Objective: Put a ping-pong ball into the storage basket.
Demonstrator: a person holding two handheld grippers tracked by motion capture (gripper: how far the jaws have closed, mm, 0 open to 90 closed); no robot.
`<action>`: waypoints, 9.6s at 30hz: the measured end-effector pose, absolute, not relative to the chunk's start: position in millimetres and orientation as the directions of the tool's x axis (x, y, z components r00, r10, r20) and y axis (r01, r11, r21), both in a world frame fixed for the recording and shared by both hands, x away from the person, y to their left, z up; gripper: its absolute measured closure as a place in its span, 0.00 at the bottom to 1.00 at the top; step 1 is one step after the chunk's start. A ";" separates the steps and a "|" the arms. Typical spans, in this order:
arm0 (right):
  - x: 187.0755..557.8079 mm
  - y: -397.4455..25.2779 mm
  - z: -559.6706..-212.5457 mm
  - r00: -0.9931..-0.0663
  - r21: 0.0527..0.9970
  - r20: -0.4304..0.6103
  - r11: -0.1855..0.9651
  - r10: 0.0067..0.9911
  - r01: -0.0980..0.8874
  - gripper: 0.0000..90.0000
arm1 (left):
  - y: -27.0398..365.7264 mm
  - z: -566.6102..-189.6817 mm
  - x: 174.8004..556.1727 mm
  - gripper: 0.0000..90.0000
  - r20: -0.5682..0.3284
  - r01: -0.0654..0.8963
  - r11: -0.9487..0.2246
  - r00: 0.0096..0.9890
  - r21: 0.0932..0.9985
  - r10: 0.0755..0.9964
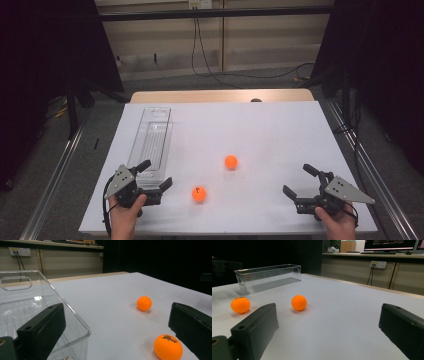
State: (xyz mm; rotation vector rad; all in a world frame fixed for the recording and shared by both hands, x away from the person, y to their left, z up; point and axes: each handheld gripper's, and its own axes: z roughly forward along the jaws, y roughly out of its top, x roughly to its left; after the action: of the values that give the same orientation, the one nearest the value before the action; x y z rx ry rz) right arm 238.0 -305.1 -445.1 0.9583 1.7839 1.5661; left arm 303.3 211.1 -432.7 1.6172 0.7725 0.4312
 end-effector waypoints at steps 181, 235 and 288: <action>237.6 -303.9 -445.1 -0.593 0.988 0.037 0.060 0.804 0.142 0.02 | 133.0 -435.5 313.3 0.05 -0.171 0.386 -0.320 0.827 0.865 0.535; 238.1 -303.9 -445.3 -0.595 0.988 0.041 0.056 0.803 0.143 0.02 | 123.4 -447.4 314.4 0.28 -0.180 0.426 -0.485 0.862 0.763 0.474; 238.2 -304.2 -445.6 -0.594 0.988 0.039 0.058 0.803 0.143 0.03 | 117.4 -454.0 315.0 0.47 -0.175 0.423 -0.537 0.875 0.730 0.452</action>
State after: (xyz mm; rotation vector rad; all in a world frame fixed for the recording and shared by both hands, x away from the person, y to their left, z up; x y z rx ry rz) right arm 238.2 -304.2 -445.6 0.9454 1.7991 1.5787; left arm 315.0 117.4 -454.0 2.2052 0.6283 0.0439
